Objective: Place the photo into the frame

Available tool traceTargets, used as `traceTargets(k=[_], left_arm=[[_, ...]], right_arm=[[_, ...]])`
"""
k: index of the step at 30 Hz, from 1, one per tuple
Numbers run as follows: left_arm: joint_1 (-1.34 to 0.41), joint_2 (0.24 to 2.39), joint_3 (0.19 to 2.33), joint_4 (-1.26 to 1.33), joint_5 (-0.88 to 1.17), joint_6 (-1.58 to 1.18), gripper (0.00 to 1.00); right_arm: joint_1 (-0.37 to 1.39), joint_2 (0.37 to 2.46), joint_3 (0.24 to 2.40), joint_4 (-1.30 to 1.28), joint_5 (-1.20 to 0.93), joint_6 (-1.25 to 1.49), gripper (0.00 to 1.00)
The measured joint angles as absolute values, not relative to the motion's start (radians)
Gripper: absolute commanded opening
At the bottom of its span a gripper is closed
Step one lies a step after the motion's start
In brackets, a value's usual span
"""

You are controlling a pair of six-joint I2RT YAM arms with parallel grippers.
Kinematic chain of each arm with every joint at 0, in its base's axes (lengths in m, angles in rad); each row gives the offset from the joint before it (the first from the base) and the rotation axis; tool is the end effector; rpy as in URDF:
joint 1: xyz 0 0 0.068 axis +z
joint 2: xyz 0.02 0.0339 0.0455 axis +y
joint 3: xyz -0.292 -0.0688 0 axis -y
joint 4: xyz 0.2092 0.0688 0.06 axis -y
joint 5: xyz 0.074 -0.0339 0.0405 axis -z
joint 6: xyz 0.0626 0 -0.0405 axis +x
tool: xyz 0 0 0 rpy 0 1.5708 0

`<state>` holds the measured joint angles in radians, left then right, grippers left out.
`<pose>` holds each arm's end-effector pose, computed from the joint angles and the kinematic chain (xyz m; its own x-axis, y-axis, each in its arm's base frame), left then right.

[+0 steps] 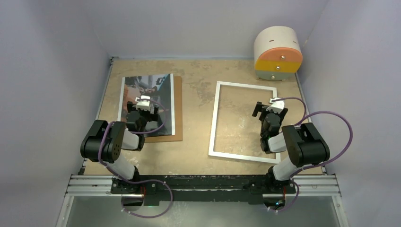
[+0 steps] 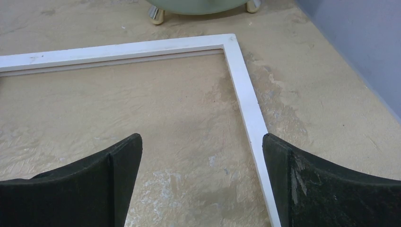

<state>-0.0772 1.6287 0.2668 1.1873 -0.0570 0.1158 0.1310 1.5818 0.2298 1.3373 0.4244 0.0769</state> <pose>0.2729 -0.0175 0.1891 -0.1696 0.1288 -0.9771 0.0409 0.9915 0.1236 0.2594 0.0082 0.2124 0.0077 0.0716 -0.9974 0.2894 0.9546 0.0708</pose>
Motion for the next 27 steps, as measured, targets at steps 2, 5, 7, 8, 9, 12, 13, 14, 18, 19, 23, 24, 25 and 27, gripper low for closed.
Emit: traceTargets(k=[2,5,7,8,9,12,13,14,18,19,23,24,25,27], left_arm=[[-0.077,1.629,0.267,1.187,-0.057,0.116,1.0],[-0.077,1.629,0.267,1.187,-0.057,0.116,1.0],[-0.077,1.629,0.267,1.187,-0.057,0.116,1.0],[-0.077,1.629,0.267,1.187,-0.057,0.116,1.0],[-0.077,1.629,0.267,1.187,-0.057,0.116,1.0],[-0.077,1.629,0.267,1.187,-0.057,0.116,1.0],[-0.076,1.628,0.269,1.184,-0.057,0.116,1.0],[-0.073,1.626,0.278,1.161,-0.056,0.115,1.0],[-0.044,1.59,0.427,0.897,-0.04,0.113,1.0],[-0.036,1.583,0.495,0.808,-0.036,0.114,1.0],[-0.013,1.557,0.722,0.539,0.004,0.116,1.0],[-0.005,1.541,0.757,0.482,0.021,0.115,1.0],[0.002,1.522,0.783,0.432,0.043,0.115,1.0],[0.018,1.488,0.819,0.337,0.08,0.115,1.0]], right_arm=[[0.131,1.582,0.23,1.337,0.424,0.077,0.99],[0.131,1.582,0.23,1.337,0.424,0.077,0.99],[0.131,1.582,0.23,1.337,0.424,0.077,0.99],[0.131,1.582,0.23,1.337,0.424,0.077,0.99],[0.131,1.582,0.23,1.337,0.424,0.077,0.99],[0.131,1.582,0.23,1.332,0.424,0.079,0.99],[0.131,1.582,0.23,1.328,0.426,0.081,0.99],[0.131,1.582,0.23,1.326,0.429,0.086,0.99],[0.131,1.581,0.231,1.325,0.448,0.091,0.99],[0.131,1.577,0.23,1.328,0.449,0.085,0.99],[0.149,1.452,0.276,1.128,0.499,0.112,0.99],[0.15,1.404,0.328,1.012,0.514,0.141,0.99],[0.151,1.366,0.395,0.902,0.527,0.17,0.99],[0.15,1.329,0.536,0.728,0.548,0.237,0.99]])
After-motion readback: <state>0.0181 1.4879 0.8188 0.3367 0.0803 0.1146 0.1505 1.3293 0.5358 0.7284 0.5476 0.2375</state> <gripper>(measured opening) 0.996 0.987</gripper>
